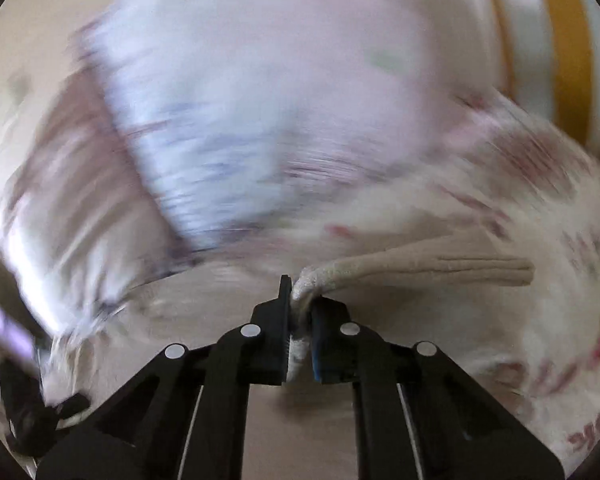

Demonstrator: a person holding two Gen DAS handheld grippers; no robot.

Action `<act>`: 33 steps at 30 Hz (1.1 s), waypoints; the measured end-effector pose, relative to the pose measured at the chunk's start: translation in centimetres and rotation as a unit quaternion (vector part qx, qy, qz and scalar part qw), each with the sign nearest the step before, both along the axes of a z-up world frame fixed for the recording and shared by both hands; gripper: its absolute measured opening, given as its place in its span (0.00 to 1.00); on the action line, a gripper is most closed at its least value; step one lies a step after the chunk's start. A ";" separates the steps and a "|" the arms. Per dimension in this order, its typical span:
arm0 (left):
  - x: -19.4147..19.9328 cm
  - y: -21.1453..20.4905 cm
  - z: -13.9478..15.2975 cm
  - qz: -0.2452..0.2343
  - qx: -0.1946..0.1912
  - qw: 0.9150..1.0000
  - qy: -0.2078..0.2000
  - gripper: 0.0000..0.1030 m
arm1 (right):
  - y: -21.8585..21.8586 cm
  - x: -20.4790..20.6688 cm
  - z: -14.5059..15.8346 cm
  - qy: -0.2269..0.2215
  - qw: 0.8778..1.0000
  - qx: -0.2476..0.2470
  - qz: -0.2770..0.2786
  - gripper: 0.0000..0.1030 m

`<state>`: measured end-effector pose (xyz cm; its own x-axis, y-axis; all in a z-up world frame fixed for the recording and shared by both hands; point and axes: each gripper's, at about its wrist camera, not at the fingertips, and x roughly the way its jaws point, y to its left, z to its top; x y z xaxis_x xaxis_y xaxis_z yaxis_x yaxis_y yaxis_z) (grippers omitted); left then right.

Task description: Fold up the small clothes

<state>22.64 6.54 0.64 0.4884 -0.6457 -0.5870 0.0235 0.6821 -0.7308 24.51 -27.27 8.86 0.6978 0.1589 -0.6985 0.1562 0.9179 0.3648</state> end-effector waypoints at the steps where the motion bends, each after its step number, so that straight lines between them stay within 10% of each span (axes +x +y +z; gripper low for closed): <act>1: 0.0 0.4 -0.1 0.005 -0.008 1.000 0.003 0.81 | 2.1 0.1 0.6 -0.012 0.999 -0.005 0.042 0.09; 5: -0.1 1.9 -0.7 0.026 -0.049 0.998 0.019 0.79 | 12.4 -0.3 -0.6 0.029 0.968 -0.031 0.246 0.18; 7: -0.2 2.3 -0.9 0.031 -0.060 0.997 0.023 0.79 | 15.1 -1.0 -2.3 0.064 0.952 -0.027 0.297 0.40; 11: -0.1 2.1 -0.8 0.029 -0.056 0.998 0.025 0.79 | 15.6 -2.5 -3.2 0.081 0.945 -0.026 0.316 0.49; 21: 1.1 1.0 -1.8 0.012 -0.049 0.998 0.043 0.45 | -2.1 -5.1 -5.7 0.148 0.964 0.217 0.026 0.54; 27: 2.7 -0.2 -2.3 -0.005 -0.020 0.999 0.049 0.05 | -8.5 -6.6 -6.7 0.101 0.957 0.242 -0.123 0.40; 29: 3.5 -1.0 -1.9 -0.015 0.011 0.999 0.038 0.02 | -9.3 -6.1 -6.4 0.089 0.963 0.211 -0.141 0.13; 33: 4.8 -1.5 1.2 -0.022 0.048 0.998 -0.023 0.02 | -9.0 -6.7 -4.4 0.020 0.968 0.206 -0.146 0.08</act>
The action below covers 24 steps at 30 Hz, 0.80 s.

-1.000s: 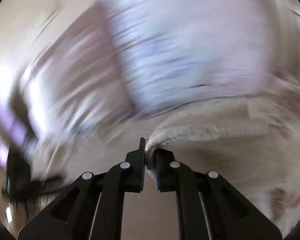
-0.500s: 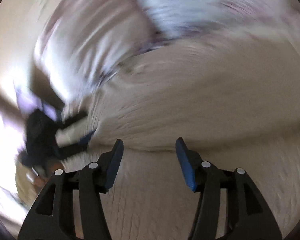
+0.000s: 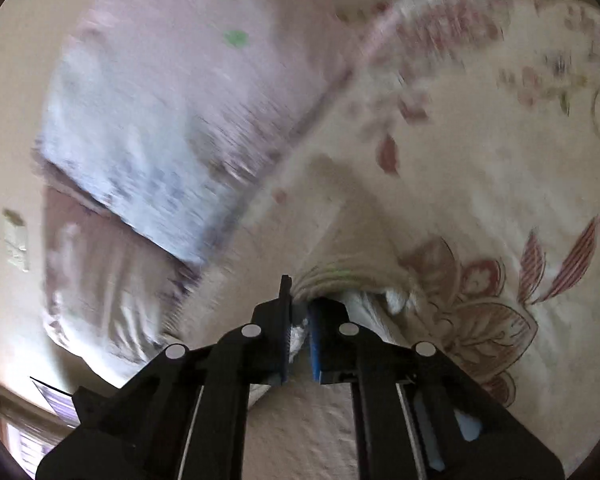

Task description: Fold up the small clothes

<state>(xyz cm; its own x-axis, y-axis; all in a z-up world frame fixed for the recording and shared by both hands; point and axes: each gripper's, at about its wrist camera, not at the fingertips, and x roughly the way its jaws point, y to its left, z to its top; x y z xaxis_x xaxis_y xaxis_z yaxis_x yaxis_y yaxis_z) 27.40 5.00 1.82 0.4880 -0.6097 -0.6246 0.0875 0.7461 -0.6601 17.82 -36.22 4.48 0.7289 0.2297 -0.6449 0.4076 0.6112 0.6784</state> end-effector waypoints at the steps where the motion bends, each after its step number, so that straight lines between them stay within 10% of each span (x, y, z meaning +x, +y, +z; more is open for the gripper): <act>1: 0.2 0.1 0.8 0.000 0.012 1.000 -0.016 0.02 | 0.3 -0.6 0.8 -0.020 1.000 -0.020 -0.007 0.08; 12: 0.7 0.8 -1.9 0.001 0.105 0.994 0.037 0.08 | 2.2 -0.2 -0.9 0.073 0.996 -0.054 0.016 0.09; 17: -0.3 1.4 -0.9 -0.020 0.046 0.997 0.056 0.48 | 2.2 -0.5 -0.5 0.068 0.997 -0.032 0.012 0.18; 24: -2.5 1.3 -1.1 -0.039 0.064 0.995 0.063 0.29 | 3.0 -0.3 0.1 0.056 0.997 -0.040 0.022 0.28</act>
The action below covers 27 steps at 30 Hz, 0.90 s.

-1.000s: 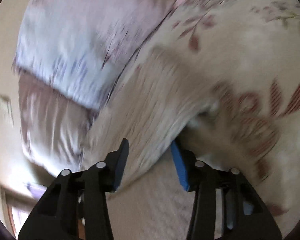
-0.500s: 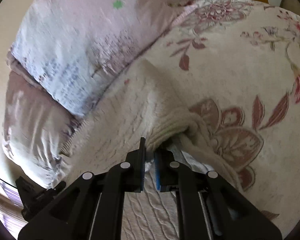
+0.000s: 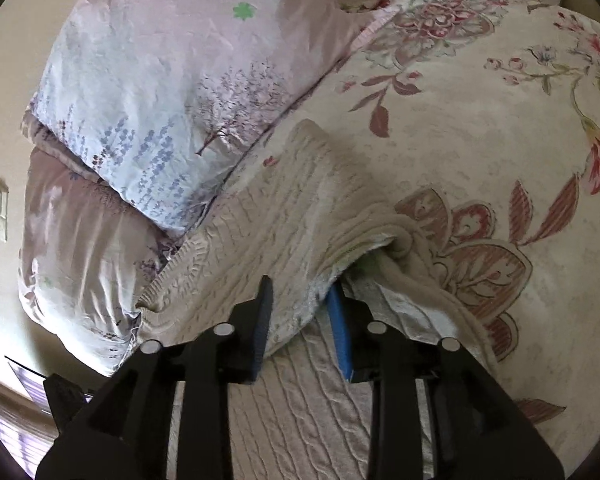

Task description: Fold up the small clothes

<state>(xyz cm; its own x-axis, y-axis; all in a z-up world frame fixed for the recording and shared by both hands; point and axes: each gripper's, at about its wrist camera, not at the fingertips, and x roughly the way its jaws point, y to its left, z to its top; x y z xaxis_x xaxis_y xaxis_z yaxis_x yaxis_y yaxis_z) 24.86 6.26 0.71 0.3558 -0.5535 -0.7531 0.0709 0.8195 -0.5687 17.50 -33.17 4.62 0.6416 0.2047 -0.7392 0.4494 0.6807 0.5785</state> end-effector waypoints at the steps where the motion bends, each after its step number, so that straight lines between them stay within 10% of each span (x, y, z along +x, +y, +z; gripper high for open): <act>1: 0.0 0.0 -0.2 0.006 0.010 1.000 -0.003 0.12 | 0.1 0.0 0.0 0.001 1.000 -0.006 -0.001 0.27; 7: -0.2 1.5 -0.6 0.042 0.044 0.998 -0.002 0.06 | 0.2 -1.4 0.4 0.046 0.997 -0.059 -0.027 0.29; 13: -5.0 5.8 2.7 0.053 0.034 0.996 -0.065 0.47 | -0.7 -3.9 3.6 0.007 0.991 -0.112 -0.079 0.61; 27: -12.2 23.9 1.8 0.301 -0.039 0.952 -0.045 0.54 | 9.4 0.5 1.9 -0.033 0.985 -0.050 0.162 0.71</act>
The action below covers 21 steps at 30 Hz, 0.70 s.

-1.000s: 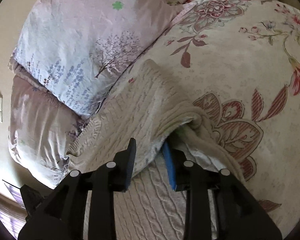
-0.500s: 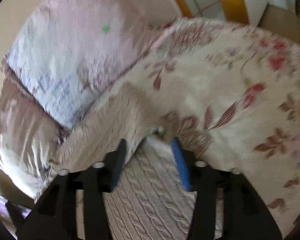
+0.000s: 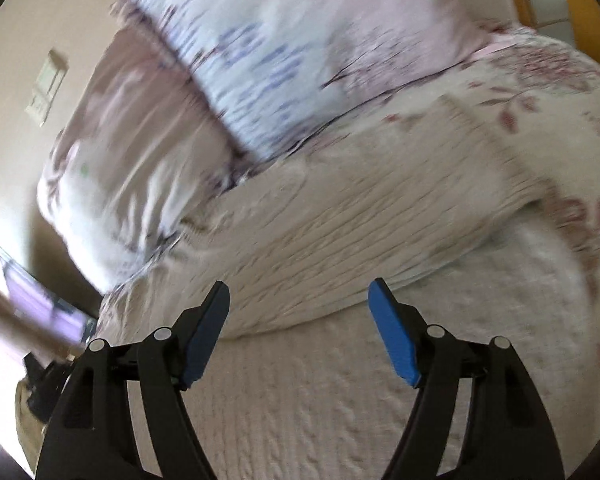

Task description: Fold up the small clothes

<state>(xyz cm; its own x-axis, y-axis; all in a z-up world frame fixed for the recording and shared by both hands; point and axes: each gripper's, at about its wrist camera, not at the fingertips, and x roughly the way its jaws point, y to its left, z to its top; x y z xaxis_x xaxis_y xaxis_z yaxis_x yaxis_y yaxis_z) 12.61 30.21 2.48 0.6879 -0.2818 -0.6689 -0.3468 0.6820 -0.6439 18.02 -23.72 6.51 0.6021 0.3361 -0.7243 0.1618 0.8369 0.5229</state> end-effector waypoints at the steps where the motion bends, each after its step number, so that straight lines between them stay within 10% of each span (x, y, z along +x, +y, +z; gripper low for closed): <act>1: 0.0 0.7 -0.4 0.019 -0.015 1.000 0.005 0.54 | 0.5 0.0 -0.2 -0.001 1.000 0.001 0.009 0.71; 12: 0.4 6.3 -2.9 0.148 -0.097 0.984 -0.003 0.43 | 3.2 -0.9 -1.0 -0.033 0.997 -0.004 0.075 0.71; 21: 0.5 8.3 -3.8 0.187 -0.119 0.975 -0.007 0.07 | 3.7 -1.0 -1.6 -0.039 0.995 0.010 0.095 0.74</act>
